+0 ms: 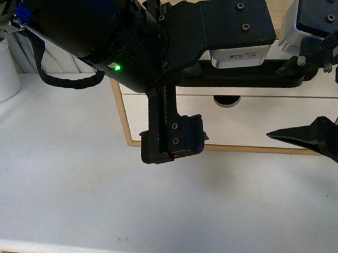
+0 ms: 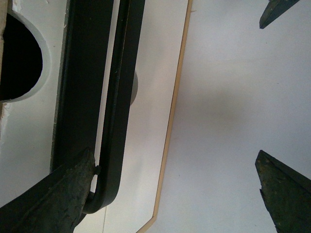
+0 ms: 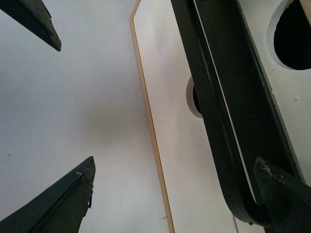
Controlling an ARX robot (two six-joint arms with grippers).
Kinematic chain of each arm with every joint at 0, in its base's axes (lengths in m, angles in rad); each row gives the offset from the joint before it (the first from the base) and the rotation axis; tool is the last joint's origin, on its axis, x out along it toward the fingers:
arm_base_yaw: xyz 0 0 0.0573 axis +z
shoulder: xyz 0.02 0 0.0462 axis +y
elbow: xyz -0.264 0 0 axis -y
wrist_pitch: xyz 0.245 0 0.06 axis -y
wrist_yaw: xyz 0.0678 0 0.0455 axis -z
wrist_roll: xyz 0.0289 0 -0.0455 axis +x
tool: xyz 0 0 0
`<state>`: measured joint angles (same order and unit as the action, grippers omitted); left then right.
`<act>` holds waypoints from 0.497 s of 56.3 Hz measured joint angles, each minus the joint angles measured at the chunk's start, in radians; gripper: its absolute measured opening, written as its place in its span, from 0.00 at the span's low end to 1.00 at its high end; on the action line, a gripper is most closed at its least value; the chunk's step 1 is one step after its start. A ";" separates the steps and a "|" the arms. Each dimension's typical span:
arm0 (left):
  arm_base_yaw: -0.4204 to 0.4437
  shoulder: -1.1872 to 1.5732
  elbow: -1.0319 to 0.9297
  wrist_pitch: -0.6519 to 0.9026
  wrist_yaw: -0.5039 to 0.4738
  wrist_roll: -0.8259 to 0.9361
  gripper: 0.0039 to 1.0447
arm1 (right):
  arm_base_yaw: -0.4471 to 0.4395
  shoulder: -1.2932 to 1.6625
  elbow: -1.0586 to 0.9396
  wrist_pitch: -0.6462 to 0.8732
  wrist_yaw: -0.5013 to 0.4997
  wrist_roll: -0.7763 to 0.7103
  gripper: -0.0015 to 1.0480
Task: Pull drawer
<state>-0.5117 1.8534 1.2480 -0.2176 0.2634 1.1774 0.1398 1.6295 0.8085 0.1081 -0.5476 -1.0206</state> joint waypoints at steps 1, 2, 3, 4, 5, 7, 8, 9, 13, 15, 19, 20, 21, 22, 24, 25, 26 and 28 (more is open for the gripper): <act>0.000 0.000 0.001 -0.005 0.000 0.001 0.95 | 0.000 0.000 0.000 0.000 0.000 0.000 0.91; 0.000 0.001 0.002 -0.010 -0.001 0.002 0.95 | 0.000 0.000 0.000 0.000 0.000 0.000 0.91; 0.000 0.001 0.003 -0.014 -0.002 0.003 0.95 | 0.000 0.000 0.000 0.000 0.000 0.000 0.91; 0.000 0.001 0.004 -0.016 -0.002 0.005 0.95 | 0.000 0.000 0.000 0.000 0.000 0.000 0.91; 0.000 0.001 0.004 -0.016 -0.003 0.005 0.95 | 0.000 0.000 0.000 0.000 0.000 0.000 0.91; 0.000 0.001 0.004 -0.016 -0.004 0.006 0.95 | 0.000 0.000 0.000 0.000 0.000 0.000 0.91; -0.001 0.001 0.004 -0.016 -0.005 0.006 0.95 | 0.000 0.000 0.000 0.000 0.000 0.000 0.91; -0.001 0.002 0.004 -0.017 -0.005 0.007 0.95 | 0.000 0.000 0.000 0.000 0.000 0.000 0.91; -0.002 0.002 0.005 -0.027 -0.005 0.010 0.95 | 0.000 0.000 0.000 0.000 0.000 -0.001 0.91; -0.002 0.002 0.006 -0.031 -0.007 0.015 0.95 | 0.000 0.000 0.000 0.000 0.000 -0.001 0.91; -0.002 0.002 0.005 -0.018 -0.013 0.021 0.95 | 0.000 0.001 0.000 0.006 0.003 0.000 0.91; -0.002 0.004 0.004 -0.005 -0.017 0.021 0.95 | 0.000 0.001 0.000 0.008 0.003 0.000 0.91; -0.002 0.004 0.002 0.003 -0.018 0.021 0.95 | 0.000 0.002 0.000 0.010 0.005 0.000 0.91; -0.003 0.005 0.001 0.008 -0.019 0.021 0.95 | 0.000 0.002 0.000 0.011 0.005 0.000 0.91; -0.004 0.010 0.000 0.016 -0.019 0.021 0.95 | 0.000 0.002 0.000 0.013 0.005 0.000 0.91; -0.005 0.014 0.000 0.017 -0.020 0.021 0.95 | 0.000 0.002 0.000 0.013 0.005 0.000 0.91; -0.005 0.017 0.000 0.018 -0.020 0.020 0.95 | 0.000 0.002 0.000 0.013 0.006 0.000 0.91; -0.005 0.024 0.000 0.025 -0.021 0.021 0.95 | 0.000 0.002 0.000 0.015 0.006 0.000 0.91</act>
<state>-0.5171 1.8774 1.2476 -0.1928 0.2428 1.1988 0.1402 1.6310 0.8085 0.1230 -0.5411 -1.0203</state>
